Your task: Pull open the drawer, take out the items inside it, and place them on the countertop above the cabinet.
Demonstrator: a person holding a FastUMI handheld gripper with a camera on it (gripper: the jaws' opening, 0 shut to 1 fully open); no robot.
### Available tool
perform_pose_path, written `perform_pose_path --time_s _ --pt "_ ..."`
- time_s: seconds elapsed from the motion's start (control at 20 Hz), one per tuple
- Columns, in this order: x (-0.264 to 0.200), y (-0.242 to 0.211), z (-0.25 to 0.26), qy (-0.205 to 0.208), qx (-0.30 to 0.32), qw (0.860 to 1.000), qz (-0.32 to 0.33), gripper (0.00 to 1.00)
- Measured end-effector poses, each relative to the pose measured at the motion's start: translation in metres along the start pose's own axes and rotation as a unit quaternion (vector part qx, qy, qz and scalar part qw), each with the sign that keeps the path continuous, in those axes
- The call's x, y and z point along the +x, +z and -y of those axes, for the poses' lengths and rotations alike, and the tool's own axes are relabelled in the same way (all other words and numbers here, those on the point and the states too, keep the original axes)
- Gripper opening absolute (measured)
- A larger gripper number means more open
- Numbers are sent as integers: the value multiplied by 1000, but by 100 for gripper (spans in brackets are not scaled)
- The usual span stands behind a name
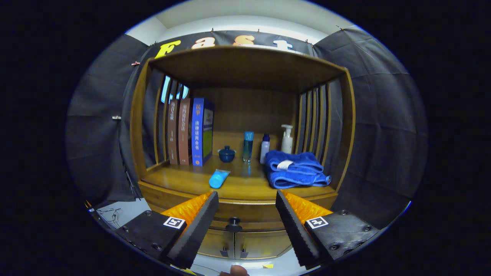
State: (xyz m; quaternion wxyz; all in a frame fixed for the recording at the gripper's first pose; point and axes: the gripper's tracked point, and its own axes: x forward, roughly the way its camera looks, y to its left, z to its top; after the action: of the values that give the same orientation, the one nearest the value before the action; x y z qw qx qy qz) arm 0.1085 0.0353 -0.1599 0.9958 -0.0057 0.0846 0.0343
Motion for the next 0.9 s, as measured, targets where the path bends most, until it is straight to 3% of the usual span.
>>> perform_pose_path --time_s 0.5,0.7,0.9 --pt "-86 98 47 -46 -31 998 10 98" --pt "-124 116 24 -26 -47 998 23 98" --pt "-146 131 9 -10 -21 999 34 98"
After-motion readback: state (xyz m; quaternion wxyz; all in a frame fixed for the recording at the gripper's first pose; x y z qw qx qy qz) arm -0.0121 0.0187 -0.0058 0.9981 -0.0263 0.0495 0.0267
